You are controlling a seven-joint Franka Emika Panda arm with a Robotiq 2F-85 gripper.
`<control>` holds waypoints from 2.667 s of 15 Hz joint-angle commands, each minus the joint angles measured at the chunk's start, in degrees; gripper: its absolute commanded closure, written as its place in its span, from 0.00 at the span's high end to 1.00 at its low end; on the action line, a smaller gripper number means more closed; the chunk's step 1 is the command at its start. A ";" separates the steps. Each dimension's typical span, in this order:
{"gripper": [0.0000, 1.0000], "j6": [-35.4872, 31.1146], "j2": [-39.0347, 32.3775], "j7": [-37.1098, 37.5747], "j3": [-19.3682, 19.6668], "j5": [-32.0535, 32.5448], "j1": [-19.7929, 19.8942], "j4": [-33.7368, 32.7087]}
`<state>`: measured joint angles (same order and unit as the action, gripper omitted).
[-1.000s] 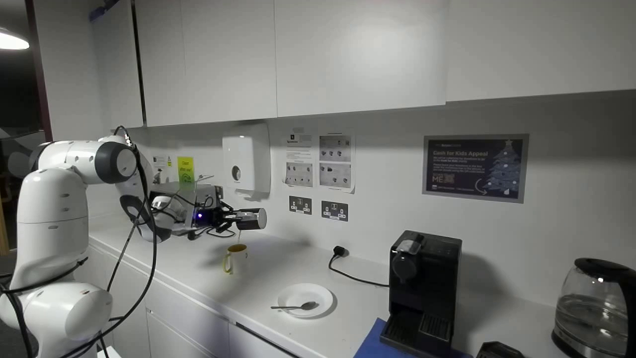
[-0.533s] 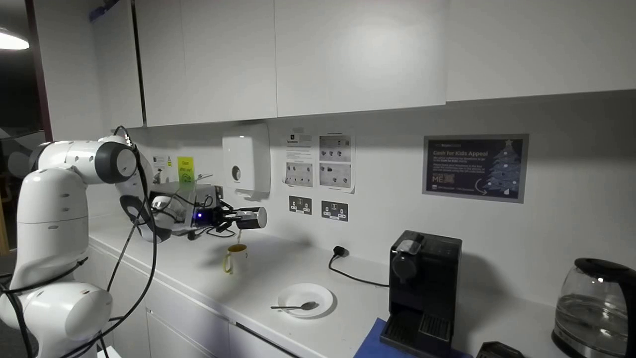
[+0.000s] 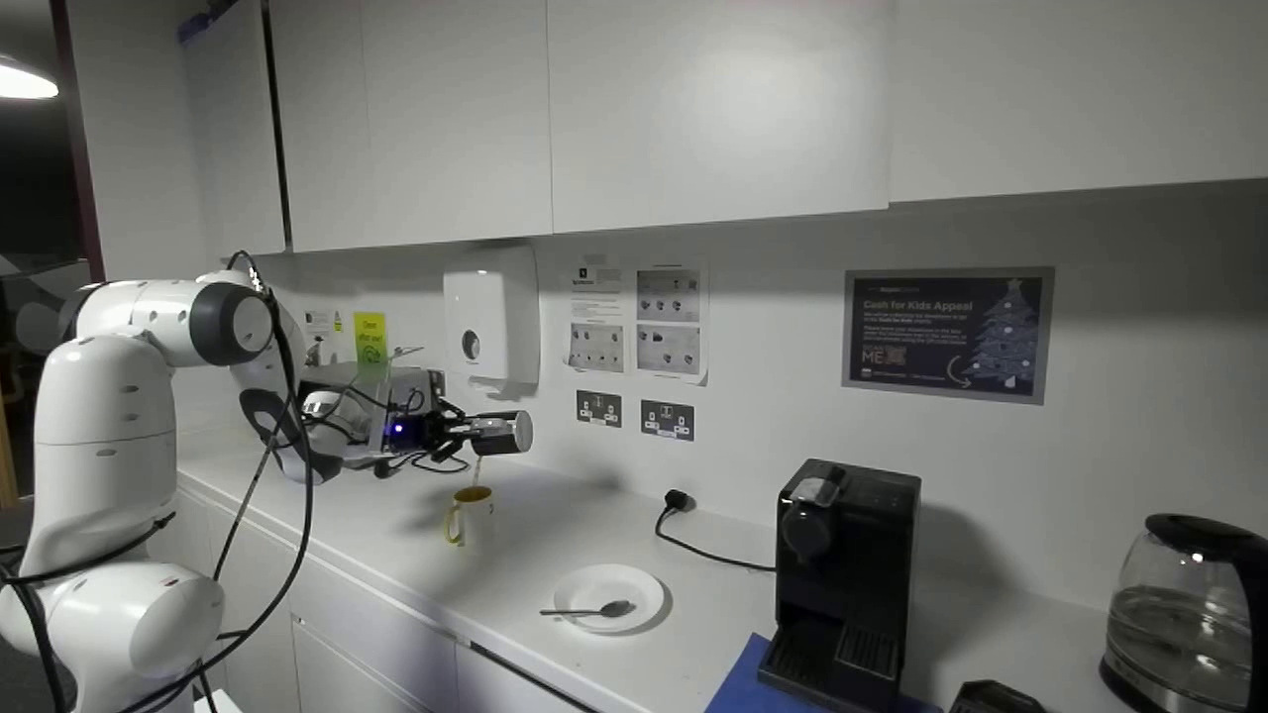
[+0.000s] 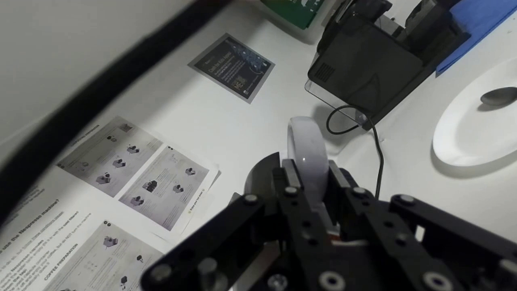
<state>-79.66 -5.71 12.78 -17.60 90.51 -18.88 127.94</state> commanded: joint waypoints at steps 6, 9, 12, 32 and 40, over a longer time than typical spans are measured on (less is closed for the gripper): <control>0.05 3.99 -0.14 1.61 -0.35 3.31 -0.33 0.50; 0.05 4.08 -0.47 1.57 -0.33 3.51 -0.34 0.49; 0.05 4.38 -0.80 1.50 -0.33 3.63 -0.37 0.40; 0.05 5.65 -1.31 1.56 -0.52 4.65 -0.66 0.20; 0.05 7.45 -1.23 1.66 -0.58 5.49 -1.03 0.48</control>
<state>-76.41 -7.19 12.79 -17.72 93.44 -19.57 127.96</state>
